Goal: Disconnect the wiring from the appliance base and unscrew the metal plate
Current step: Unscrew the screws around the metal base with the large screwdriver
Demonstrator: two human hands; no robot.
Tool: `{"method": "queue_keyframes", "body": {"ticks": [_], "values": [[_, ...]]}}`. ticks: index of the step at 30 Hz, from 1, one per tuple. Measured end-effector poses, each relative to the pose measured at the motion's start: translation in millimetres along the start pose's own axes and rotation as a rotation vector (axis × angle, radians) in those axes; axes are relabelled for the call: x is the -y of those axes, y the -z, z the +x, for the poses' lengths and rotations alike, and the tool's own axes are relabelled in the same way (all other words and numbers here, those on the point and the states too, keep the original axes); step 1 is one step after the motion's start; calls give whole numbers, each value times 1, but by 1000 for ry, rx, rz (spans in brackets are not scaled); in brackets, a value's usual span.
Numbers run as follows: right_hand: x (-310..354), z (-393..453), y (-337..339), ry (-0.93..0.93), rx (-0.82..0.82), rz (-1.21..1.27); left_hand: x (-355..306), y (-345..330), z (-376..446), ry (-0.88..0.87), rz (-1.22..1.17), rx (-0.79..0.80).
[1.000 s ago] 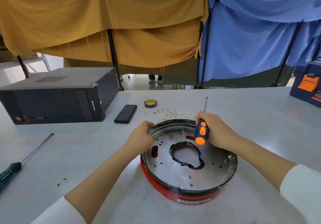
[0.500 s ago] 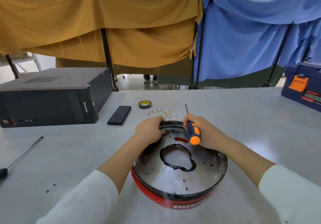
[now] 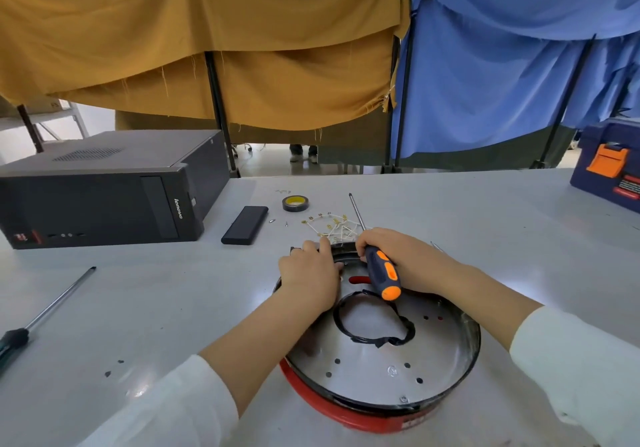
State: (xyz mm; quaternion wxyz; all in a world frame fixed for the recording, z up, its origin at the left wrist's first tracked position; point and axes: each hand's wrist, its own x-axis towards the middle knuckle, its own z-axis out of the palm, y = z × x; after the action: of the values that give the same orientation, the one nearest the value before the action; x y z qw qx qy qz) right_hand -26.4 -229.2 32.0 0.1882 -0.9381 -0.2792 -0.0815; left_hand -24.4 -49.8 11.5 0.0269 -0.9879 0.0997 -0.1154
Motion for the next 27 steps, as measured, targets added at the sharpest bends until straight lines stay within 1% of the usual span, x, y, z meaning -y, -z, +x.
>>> {"method": "queue_keyframes", "body": {"ticks": [2, 4, 8, 11, 13, 16, 18, 22, 25, 27], "values": [[-2, 1, -1, 12, -41, 40, 3, 0, -1, -10, 17, 6], [-3, 7, 3, -10, -124, 112, 6, 1, 0, 0, 41, 41], [21, 26, 29, -83, -414, 230, 10, 0, 4, -18, 61, 62], [41, 39, 48, -11, -605, 188, 15, -1, 10, -75, 36, 53], [52, 46, 55, 18, -728, 270, 18, -2, 10, -106, 43, 40], [58, 53, 51, -5, -876, 412, 19, -2, 7, -104, 57, 21], [57, 54, 44, -24, -928, 397, 17, -3, 6, -98, 62, 21], [43, 47, 24, -47, -948, 234, 17, -3, 6, -104, 67, 0], [35, 42, 14, -103, -976, 288, 17, -3, 6, -111, 64, -14], [33, 42, 11, -102, -969, 328, 18, -5, 7, -114, 70, -20]]}}
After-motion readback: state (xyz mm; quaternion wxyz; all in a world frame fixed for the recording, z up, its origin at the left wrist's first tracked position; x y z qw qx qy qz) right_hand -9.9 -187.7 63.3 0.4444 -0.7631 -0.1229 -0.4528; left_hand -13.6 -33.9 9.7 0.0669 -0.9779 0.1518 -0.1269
